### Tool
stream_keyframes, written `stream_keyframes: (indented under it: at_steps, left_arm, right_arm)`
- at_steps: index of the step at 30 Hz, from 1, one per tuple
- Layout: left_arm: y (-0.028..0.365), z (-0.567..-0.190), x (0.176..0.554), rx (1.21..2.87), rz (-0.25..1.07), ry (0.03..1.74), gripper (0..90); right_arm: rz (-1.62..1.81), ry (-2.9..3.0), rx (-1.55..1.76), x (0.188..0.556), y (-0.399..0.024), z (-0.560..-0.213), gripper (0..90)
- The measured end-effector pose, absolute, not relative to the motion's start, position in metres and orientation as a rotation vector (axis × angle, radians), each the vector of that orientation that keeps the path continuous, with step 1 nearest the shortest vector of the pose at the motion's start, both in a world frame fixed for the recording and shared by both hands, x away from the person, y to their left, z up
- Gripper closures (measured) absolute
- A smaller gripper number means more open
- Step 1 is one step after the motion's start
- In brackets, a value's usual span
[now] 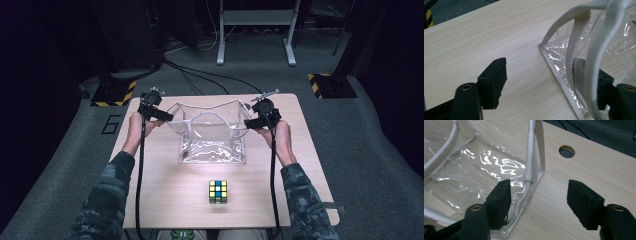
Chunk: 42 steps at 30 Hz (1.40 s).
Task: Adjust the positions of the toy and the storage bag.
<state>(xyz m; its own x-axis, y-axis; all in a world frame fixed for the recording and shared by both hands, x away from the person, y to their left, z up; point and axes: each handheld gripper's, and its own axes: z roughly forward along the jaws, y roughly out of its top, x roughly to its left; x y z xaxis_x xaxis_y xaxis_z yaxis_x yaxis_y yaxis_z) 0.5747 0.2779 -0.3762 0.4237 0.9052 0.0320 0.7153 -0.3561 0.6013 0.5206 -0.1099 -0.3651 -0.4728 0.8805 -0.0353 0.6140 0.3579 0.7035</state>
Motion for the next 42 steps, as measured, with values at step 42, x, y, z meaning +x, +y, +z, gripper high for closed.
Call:
stream_keyframes:
  at_steps: [42]
  left_arm:
    - [0.327, -0.405, 0.461, 2.065, 0.556, 1.226, 2.6]
  right_arm:
    - [0.937, 2.178, 1.215, 0.420, -0.147, -0.414, 2.6]
